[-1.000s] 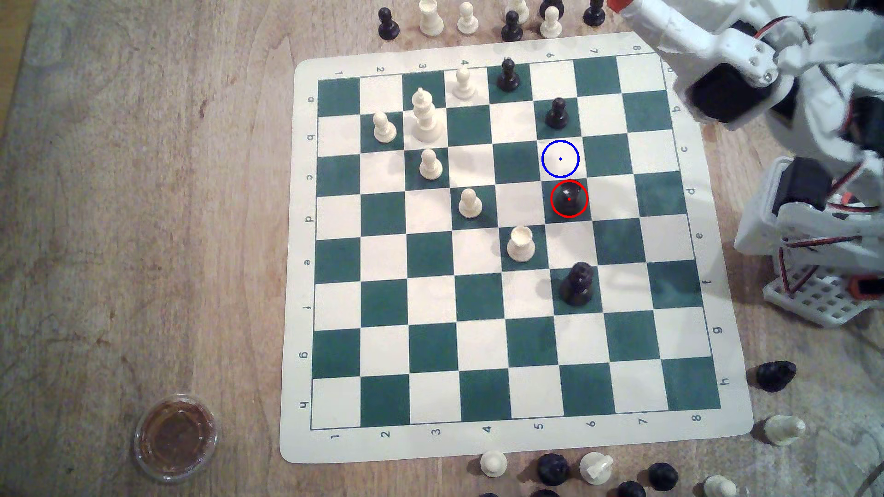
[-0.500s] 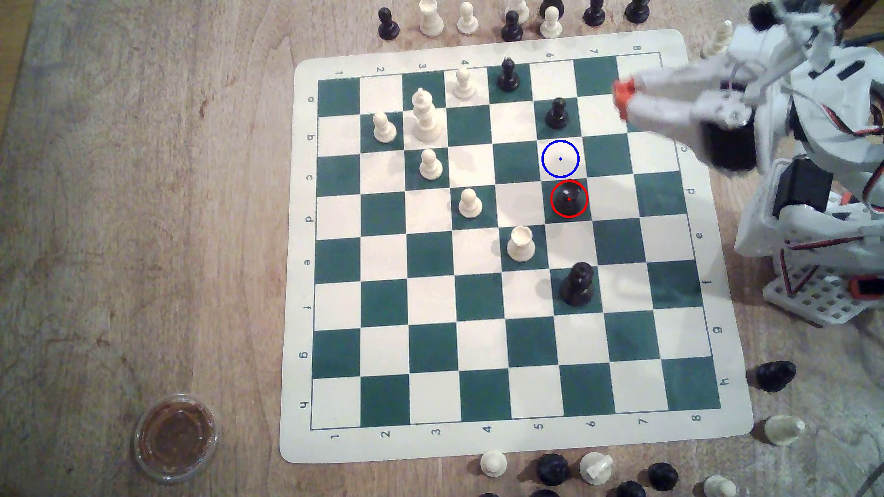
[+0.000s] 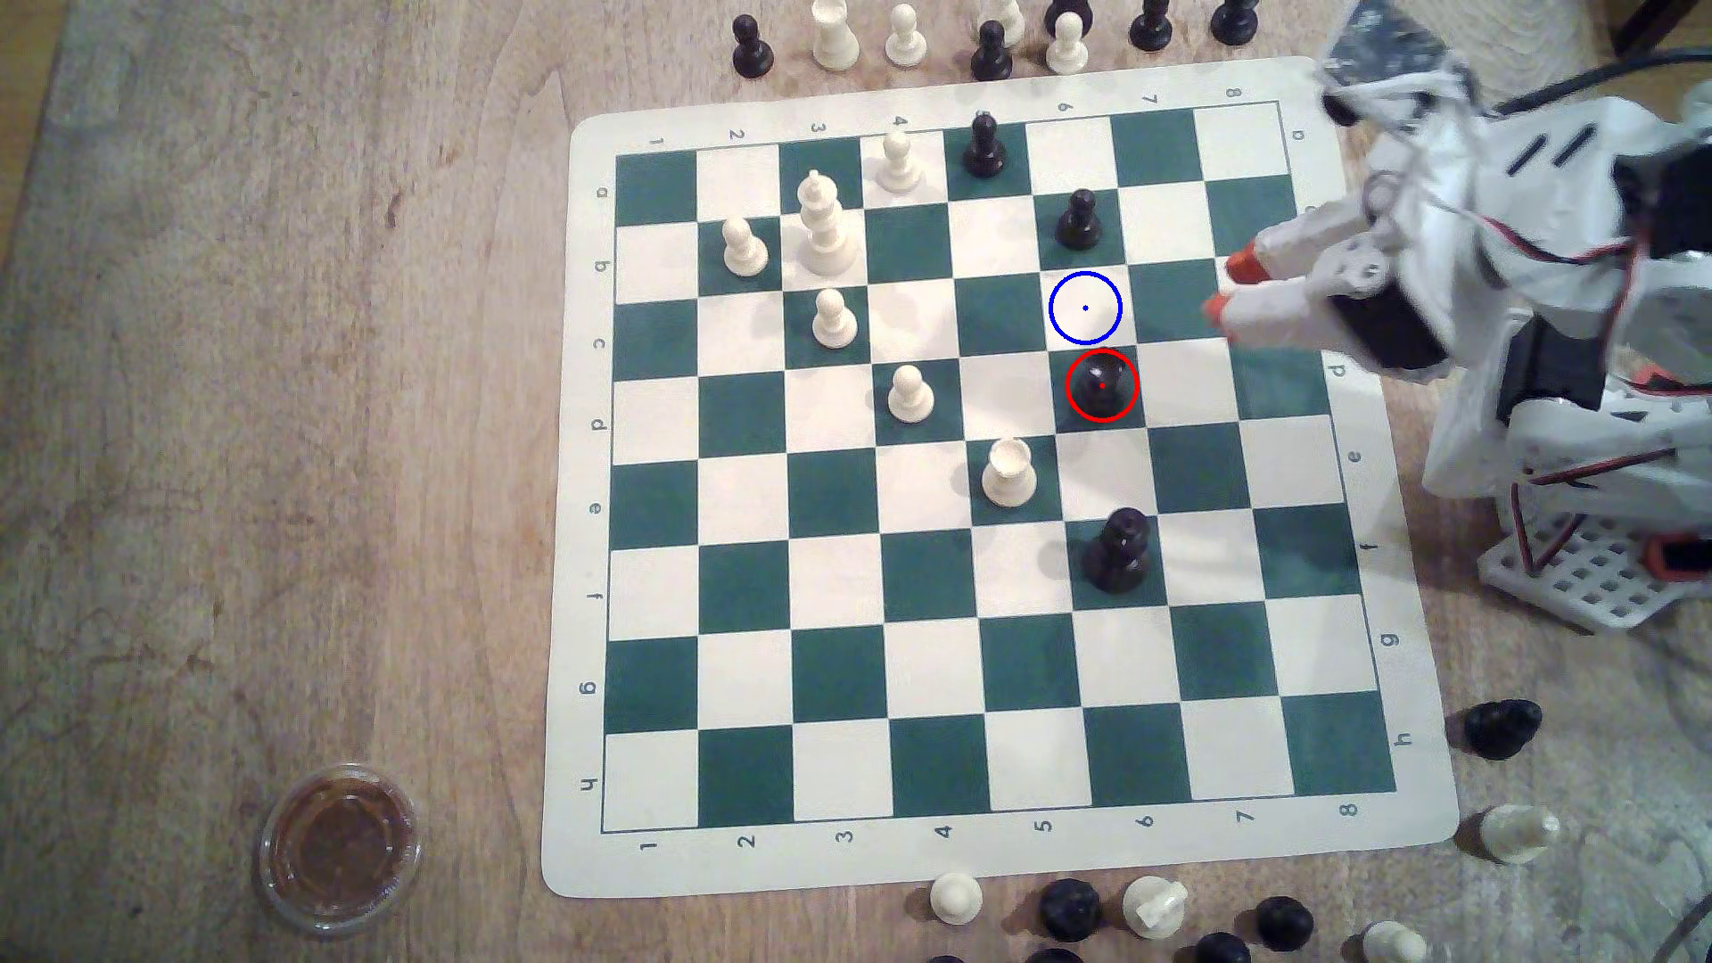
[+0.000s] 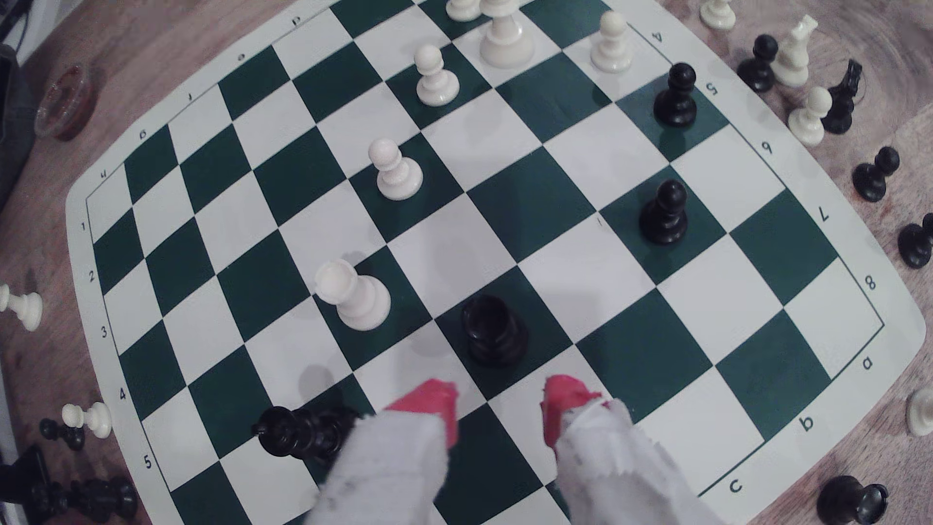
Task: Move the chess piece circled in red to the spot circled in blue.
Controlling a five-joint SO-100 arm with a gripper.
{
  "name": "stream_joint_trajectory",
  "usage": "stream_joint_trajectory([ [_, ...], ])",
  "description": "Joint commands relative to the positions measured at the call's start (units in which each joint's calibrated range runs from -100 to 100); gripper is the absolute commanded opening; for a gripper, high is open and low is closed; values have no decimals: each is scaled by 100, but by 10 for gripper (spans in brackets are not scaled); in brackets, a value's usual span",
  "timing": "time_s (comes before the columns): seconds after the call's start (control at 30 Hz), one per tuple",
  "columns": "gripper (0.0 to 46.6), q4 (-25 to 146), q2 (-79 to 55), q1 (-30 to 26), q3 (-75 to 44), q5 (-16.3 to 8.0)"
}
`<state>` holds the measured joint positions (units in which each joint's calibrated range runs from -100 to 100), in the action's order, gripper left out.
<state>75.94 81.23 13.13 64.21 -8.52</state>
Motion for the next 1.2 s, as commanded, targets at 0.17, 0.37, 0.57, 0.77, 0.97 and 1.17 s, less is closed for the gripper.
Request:
stream_joint_trajectory([
  [0.17, 172, -927, -2257, -175, -782, -103],
  [0.37, 213, -1042, -2970, -73, -1027, -39],
  [0.57, 204, -1377, -3683, -73, -1199, -24],
  [0.77, 150, -1582, -4329, -104, -1516, -5],
  [0.97, 106, -1623, -4787, -143, -1779, 29],
  [1.17, 148, -1705, -5050, -198, -1797, 24],
])
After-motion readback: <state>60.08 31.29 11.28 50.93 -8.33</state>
